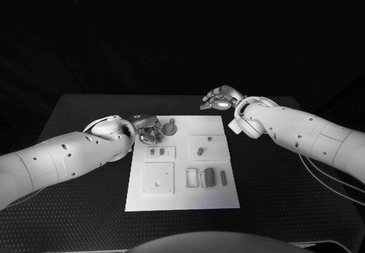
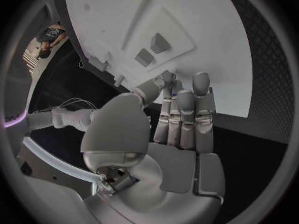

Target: Assemble the parts on the task board

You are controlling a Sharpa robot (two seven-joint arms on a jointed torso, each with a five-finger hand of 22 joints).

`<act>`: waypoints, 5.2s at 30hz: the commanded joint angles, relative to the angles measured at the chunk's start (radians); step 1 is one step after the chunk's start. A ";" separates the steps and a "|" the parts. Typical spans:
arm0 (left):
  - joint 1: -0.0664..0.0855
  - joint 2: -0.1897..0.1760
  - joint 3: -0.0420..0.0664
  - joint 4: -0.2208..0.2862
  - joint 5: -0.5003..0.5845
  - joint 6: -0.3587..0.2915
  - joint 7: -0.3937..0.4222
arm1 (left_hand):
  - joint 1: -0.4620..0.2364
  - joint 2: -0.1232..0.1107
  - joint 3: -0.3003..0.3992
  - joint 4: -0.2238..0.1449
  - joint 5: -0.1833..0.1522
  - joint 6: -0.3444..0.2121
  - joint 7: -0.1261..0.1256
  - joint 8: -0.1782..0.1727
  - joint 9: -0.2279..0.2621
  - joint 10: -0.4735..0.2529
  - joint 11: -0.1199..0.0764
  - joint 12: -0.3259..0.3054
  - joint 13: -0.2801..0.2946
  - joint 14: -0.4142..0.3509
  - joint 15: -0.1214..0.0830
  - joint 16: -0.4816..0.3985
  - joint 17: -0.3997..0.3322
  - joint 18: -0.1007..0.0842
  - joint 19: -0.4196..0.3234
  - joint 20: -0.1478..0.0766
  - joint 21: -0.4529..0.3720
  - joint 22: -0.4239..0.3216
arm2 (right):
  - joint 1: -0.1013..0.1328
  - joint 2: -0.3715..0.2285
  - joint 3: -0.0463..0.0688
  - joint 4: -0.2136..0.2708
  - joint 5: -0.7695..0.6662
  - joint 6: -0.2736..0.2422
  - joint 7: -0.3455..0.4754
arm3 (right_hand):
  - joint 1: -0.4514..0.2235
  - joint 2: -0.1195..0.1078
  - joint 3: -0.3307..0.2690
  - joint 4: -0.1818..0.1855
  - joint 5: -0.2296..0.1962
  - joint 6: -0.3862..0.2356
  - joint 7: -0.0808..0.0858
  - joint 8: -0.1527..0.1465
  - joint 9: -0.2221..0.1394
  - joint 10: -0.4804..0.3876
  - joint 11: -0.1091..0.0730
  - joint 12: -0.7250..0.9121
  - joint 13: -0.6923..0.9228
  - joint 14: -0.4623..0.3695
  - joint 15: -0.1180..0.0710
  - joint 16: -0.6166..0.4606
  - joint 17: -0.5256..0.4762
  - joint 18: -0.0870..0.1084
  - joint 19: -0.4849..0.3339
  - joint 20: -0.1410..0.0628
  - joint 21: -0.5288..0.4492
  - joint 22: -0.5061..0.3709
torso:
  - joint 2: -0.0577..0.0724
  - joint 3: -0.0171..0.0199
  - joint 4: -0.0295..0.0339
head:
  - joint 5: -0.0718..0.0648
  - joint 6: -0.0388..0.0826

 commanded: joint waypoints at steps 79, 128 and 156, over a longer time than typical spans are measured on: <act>-0.004 0.016 -0.026 0.010 -0.090 0.012 -0.001 | -0.050 -0.046 -0.098 0.003 0.004 -0.103 0.043 -0.047 -0.022 -0.077 0.055 -0.037 0.014 -0.035 0.027 -0.001 0.002 0.072 -0.053 0.028 -0.011 0.021 | -0.005 -0.004 0.000 0.000 -0.002 0.010 0.008 | -0.007 0.000 -0.001 0.008 -0.001 -0.004 0.049 0.002 -0.003 0.009 0.001 -0.007 0.000 0.003 0.001 0.000 -0.003 -0.008 0.009 -0.002 -0.009 0.016 | 0.000 0.0001 -0.0004 | -0.005 -0.003; -0.005 -0.041 -0.021 0.022 -0.008 -0.056 0.014 | -0.035 -0.134 -0.121 0.010 0.019 -0.225 0.018 -0.073 -0.034 -0.326 0.128 -0.016 -0.040 -0.051 0.099 0.031 0.003 0.144 -0.048 0.100 -0.010 0.021 | -0.006 -0.004 0.000 -0.004 -0.001 0.009 0.009 | -0.008 -0.001 -0.002 0.009 -0.001 -0.005 0.050 0.002 -0.004 0.009 0.002 -0.009 0.000 0.003 0.002 0.000 -0.004 -0.007 0.010 -0.001 -0.012 0.017 | 0.000 -0.0008 0.0005 | -0.007 0.000; 0.007 -0.156 0.035 -0.003 1.037 -0.057 0.165 | -0.107 -0.052 -0.106 0.003 0.004 -0.163 0.063 -0.021 -0.016 -0.172 0.093 0.098 -0.009 -0.211 0.078 -0.311 -0.161 0.043 -0.274 0.123 -0.248 -0.123 | -0.025 -0.086 -0.001 0.065 -0.373 0.038 0.048 | 0.064 0.021 0.014 -0.037 -0.001 0.087 0.020 0.054 0.006 0.189 -0.072 0.064 0.053 0.165 -0.074 0.091 0.050 0.081 0.252 -0.013 0.006 -0.005 | -0.002 -0.0017 0.0019 | -0.002 0.025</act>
